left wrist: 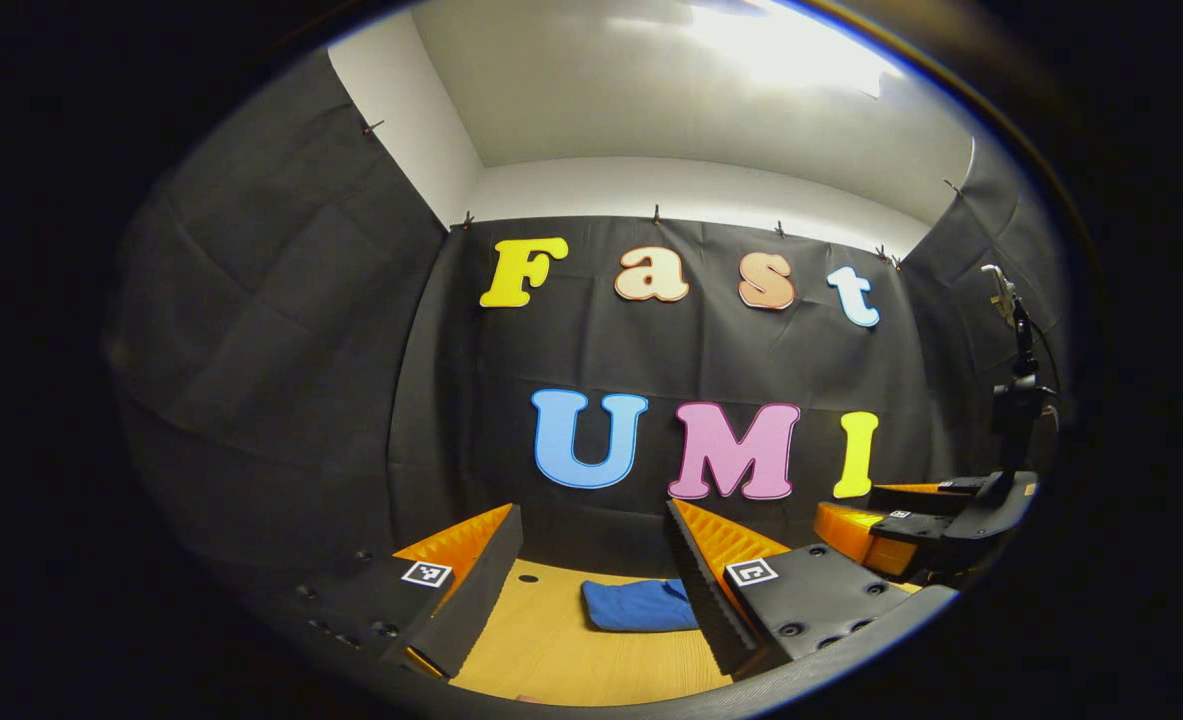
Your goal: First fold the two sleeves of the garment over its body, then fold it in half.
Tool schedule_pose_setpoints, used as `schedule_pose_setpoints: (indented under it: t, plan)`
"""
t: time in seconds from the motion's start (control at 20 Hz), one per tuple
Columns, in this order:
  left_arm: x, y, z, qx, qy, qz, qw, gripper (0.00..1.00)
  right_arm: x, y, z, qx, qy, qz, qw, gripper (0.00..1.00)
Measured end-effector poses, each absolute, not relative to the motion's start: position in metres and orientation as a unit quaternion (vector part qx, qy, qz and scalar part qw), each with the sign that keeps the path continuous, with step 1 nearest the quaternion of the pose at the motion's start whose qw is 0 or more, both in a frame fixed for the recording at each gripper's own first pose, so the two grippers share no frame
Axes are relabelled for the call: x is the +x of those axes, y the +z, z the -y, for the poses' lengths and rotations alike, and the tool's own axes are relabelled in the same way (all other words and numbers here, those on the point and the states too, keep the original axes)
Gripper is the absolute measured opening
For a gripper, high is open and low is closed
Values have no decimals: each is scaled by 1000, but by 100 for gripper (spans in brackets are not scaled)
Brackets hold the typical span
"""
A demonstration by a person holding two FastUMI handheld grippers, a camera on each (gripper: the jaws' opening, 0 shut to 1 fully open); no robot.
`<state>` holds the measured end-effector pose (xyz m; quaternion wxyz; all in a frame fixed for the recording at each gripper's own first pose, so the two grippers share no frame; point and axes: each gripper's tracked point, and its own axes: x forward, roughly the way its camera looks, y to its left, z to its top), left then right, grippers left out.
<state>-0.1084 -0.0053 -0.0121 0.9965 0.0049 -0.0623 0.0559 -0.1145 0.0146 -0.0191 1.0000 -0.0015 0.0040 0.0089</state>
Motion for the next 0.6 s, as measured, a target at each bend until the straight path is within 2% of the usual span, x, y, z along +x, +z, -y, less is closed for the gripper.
schedule_pose_setpoints:
  t: [0.45, 0.6]
  plan:
    - [-107, -13, 14, 10, 49, 58, 997, 80, -114, -21, -3, -1, -3, -6, 1000, 96]
    - [-106, -13, 14, 12, 46, 60, 997, 82, -113, -19, -2, -2, -5, -3, 1000, 96]
